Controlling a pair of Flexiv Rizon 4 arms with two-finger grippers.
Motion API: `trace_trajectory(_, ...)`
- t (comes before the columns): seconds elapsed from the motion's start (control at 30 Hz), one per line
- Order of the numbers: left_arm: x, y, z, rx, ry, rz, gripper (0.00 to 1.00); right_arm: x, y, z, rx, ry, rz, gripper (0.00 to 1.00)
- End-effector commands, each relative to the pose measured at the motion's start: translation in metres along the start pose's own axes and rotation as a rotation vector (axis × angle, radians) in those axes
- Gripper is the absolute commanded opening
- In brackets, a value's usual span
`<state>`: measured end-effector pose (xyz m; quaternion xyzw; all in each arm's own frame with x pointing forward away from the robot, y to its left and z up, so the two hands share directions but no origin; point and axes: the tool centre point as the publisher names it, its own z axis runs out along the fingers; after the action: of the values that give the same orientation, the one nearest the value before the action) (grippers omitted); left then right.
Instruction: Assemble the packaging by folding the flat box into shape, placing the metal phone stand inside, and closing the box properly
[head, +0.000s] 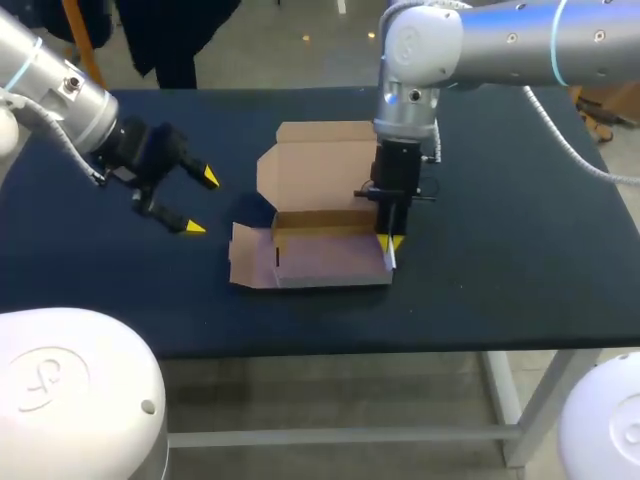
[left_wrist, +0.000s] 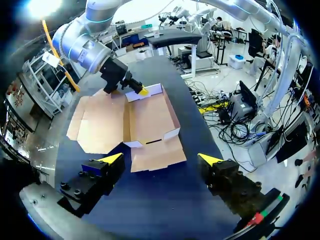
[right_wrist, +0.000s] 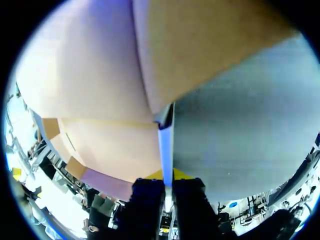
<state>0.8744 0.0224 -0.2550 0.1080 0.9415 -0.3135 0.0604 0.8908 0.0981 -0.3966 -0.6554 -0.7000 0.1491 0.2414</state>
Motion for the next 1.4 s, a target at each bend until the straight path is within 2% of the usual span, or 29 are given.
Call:
trace_trajectory(0.03,0.000,0.000,-0.001,-0.003,0.003,-0.001,1.00,0.001,0.005,0.003,0.073,-0.007,-0.002,0.00)
trace_trajectory(0.3,0.000,0.000,-0.001,-0.003,0.003,-0.001,1.00,-0.003,0.006,0.007,0.052,-0.022,-0.008,0.00)
trace_trajectory(0.4,0.000,0.000,-0.001,-0.003,0.003,-0.001,1.00,-0.004,0.005,0.008,0.039,-0.029,0.000,0.06)
trace_trajectory(0.57,0.000,0.000,-0.001,-0.003,0.003,-0.001,1.00,-0.005,0.004,0.009,0.006,-0.041,0.014,0.06)
trace_trajectory(0.77,0.000,0.000,-0.001,-0.003,0.003,-0.001,1.00,-0.007,0.004,0.010,-0.041,-0.055,0.040,0.12)
trace_trajectory(1.0,0.000,0.000,-0.001,-0.003,0.003,-0.001,1.00,-0.009,0.007,0.012,-0.084,-0.057,0.056,0.14)
trace_trajectory(1.4,0.000,0.000,-0.001,-0.003,0.003,-0.001,1.00,-0.010,0.011,0.011,-0.188,-0.050,0.065,0.11)
